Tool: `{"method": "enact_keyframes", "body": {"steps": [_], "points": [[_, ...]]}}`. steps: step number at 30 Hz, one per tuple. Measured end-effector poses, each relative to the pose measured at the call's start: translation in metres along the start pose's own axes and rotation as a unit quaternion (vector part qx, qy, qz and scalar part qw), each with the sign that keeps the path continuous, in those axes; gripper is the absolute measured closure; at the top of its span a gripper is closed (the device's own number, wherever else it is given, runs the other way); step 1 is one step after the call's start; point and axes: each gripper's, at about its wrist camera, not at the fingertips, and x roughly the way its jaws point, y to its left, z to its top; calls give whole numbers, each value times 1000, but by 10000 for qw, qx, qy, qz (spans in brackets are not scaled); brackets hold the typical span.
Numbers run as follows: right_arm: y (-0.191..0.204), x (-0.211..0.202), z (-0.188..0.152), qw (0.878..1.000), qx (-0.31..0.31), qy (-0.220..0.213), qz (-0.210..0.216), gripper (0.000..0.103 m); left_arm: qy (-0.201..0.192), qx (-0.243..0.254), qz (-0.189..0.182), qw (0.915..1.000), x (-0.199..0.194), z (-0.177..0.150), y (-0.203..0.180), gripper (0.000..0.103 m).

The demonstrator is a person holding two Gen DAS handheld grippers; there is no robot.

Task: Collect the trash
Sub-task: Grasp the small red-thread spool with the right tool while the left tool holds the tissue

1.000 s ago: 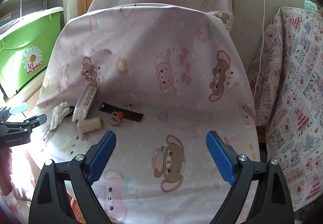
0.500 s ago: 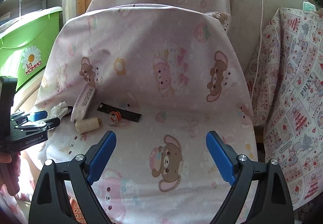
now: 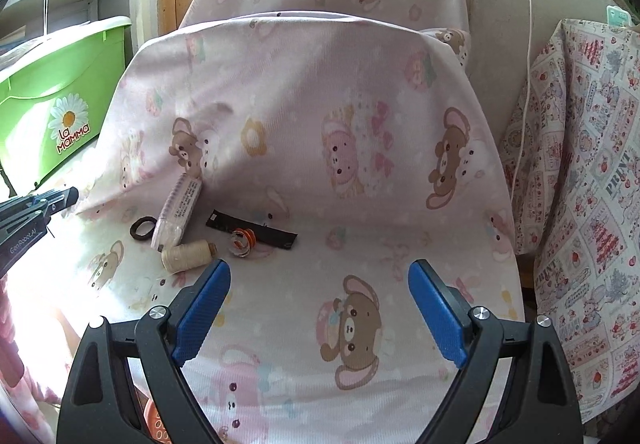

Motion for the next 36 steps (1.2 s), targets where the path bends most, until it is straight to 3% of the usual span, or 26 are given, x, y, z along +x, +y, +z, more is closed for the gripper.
{"method": "enact_keyframes", "body": {"steps": [7, 13, 17, 21, 30, 35, 36], "points": [[13, 25, 13, 9987, 177, 39, 483, 12, -32, 75, -40, 10000, -5, -3, -3, 99], [32, 53, 21, 9973, 98, 340, 650, 22, -12, 10, -102, 9999, -1, -1, 0, 99], [36, 76, 24, 9942, 351, 661, 768, 34, 49, -74, -74, 9999, 3, -2, 3, 99], [29, 92, 24, 9908, 816, 763, 768, 37, 42, -83, -134, 9999, 3, -2, 2, 99], [41, 110, 15, 9906, 530, 927, 855, 63, 12, 16, -189, 9998, 3, -1, -7, 99], [49, 113, 15, 9908, 399, 832, 986, 68, 10, 65, -157, 9999, 2, -3, -9, 98], [51, 113, 15, 9910, 352, 828, 993, 74, 2, 67, -147, 9999, 1, -3, -8, 98]]}}
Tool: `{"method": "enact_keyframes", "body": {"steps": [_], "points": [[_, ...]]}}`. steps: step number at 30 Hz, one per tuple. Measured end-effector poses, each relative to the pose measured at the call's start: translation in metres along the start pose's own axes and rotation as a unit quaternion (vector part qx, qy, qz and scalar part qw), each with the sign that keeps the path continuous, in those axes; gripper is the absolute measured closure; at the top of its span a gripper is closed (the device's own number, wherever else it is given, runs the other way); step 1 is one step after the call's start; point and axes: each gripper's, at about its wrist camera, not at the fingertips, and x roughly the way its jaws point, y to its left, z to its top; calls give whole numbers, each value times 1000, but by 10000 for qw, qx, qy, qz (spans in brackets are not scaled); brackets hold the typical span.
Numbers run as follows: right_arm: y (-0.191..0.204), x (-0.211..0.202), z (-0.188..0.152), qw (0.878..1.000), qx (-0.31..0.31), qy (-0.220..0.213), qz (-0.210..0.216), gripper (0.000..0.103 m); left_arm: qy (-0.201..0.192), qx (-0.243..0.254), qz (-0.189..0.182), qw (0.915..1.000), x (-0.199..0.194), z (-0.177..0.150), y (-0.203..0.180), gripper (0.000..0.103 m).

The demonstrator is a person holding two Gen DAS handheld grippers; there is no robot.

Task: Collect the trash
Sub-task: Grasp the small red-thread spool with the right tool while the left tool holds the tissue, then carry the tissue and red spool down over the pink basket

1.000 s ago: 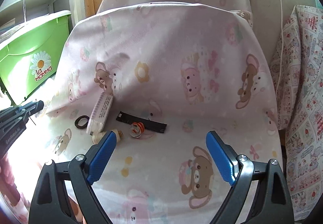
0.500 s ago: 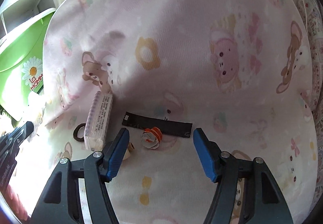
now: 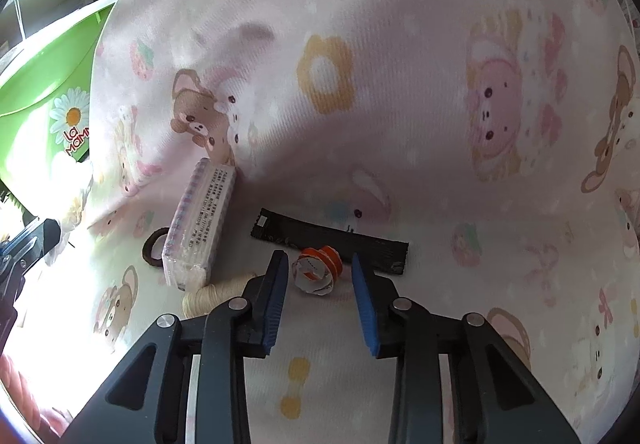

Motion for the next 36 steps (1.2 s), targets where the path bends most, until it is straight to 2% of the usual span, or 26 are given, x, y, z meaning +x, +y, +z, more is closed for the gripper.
{"method": "enact_keyframes", "body": {"steps": [2, 4, 12, 19, 22, 32, 36], "points": [[3, 2, -1, 10000, -60, 37, 19, 84, -14, -3, 29, 10000, -1, -1, 2, 98], [5, 0, -3, 10000, -43, -33, 55, 89, -16, -45, 41, 10000, -3, -1, 5, 98], [2, -41, -6, 9985, -98, -486, 233, 90, -65, -150, 44, 9999, -7, 1, 10, 97], [2, -79, -15, 9968, -151, -691, 378, 90, -78, -1, -19, 10000, -15, -1, 4, 97], [2, -95, -21, 9964, -211, -722, 379, 90, -80, 88, 142, 9998, -19, -4, 0, 98], [13, -144, -45, 9935, -466, -925, 475, 90, -83, 191, -137, 9997, -39, -10, -7, 98], [16, -158, -61, 9936, -427, -980, 355, 90, -88, 165, -175, 9997, -48, -15, -9, 98]]}}
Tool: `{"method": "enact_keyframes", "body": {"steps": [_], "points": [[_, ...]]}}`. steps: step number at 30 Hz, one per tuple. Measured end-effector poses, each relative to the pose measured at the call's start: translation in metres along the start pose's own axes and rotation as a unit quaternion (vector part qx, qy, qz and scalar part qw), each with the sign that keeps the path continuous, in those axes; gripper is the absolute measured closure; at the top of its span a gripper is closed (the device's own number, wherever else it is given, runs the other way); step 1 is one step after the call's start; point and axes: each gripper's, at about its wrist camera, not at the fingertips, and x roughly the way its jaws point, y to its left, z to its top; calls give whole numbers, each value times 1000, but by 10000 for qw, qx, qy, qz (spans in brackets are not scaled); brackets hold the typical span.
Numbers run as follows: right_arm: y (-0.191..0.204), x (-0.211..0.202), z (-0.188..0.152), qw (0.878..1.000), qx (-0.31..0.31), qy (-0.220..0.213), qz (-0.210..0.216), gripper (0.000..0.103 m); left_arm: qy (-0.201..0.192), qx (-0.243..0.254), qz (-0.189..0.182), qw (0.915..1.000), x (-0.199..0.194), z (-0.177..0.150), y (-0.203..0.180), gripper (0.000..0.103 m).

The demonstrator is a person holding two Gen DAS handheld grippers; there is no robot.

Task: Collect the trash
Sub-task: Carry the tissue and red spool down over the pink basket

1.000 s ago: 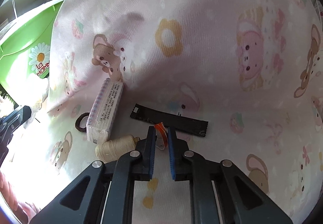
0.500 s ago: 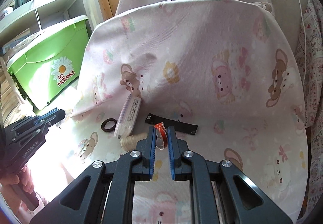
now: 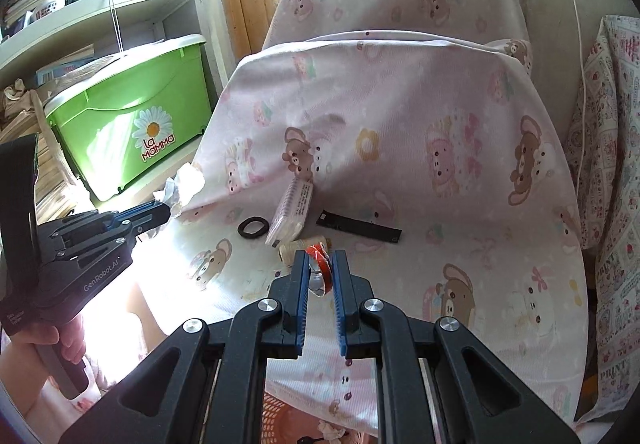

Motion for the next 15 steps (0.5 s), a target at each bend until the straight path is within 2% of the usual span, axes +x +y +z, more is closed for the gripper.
{"method": "enact_keyframes", "body": {"steps": [7, 10, 15], "points": [[10, -17, -12, 9999, 46, -37, 117, 90, 149, -137, -151, 9997, -14, -18, -3, 98], [15, -26, -17, 9999, 3, -130, -41, 90, 274, -160, -246, 9992, -19, -28, -8, 98], [19, -29, -27, 9997, 69, 72, 214, 90, 315, -140, -219, 9992, -28, -38, -16, 98]]}}
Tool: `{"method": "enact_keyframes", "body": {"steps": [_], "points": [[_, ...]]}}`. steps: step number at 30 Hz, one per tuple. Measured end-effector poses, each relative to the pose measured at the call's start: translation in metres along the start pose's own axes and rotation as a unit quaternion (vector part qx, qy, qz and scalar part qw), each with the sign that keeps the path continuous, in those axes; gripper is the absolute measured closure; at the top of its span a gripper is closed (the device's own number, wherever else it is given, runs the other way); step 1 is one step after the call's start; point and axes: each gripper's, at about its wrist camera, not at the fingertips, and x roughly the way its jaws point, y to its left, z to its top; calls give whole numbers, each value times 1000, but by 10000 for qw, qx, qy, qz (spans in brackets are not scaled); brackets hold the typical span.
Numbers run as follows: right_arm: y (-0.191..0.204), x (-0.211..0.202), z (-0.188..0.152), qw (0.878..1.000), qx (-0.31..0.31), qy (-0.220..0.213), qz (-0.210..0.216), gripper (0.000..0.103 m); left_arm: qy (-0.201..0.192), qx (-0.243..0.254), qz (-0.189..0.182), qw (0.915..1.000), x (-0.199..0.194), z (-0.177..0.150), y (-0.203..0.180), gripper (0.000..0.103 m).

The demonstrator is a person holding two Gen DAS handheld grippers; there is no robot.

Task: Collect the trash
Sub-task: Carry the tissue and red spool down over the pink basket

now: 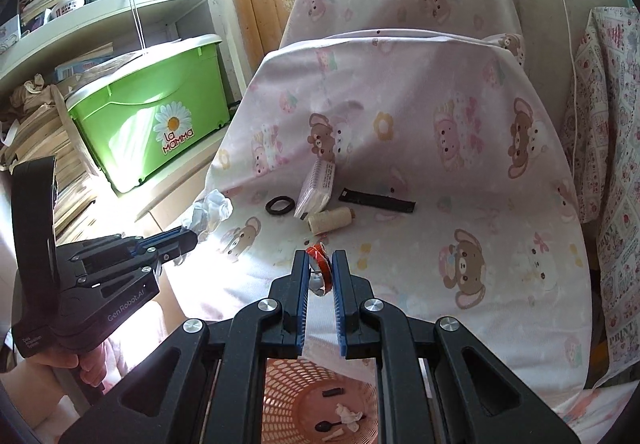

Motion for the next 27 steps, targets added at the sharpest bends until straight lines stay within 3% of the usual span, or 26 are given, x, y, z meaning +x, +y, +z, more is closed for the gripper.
{"method": "enact_keyframes", "body": {"steps": [4, 12, 17, 27], "points": [[5, 0, -12, 9998, -20, 181, 120, 90, 50, -224, -10, 9997, -9, -8, 2, 98], [10, 10, -39, 9975, 69, 680, 184, 90, 129, 282, 126, 9994, -14, -28, -17, 98], [16, 17, -45, 9965, -49, 821, 128, 90, 299, 189, -31, 9994, -9, -29, -17, 98], [17, 40, -63, 9887, -13, 1493, 159, 90, 1325, -83, -256, 9908, 24, -46, -7, 98]]}}
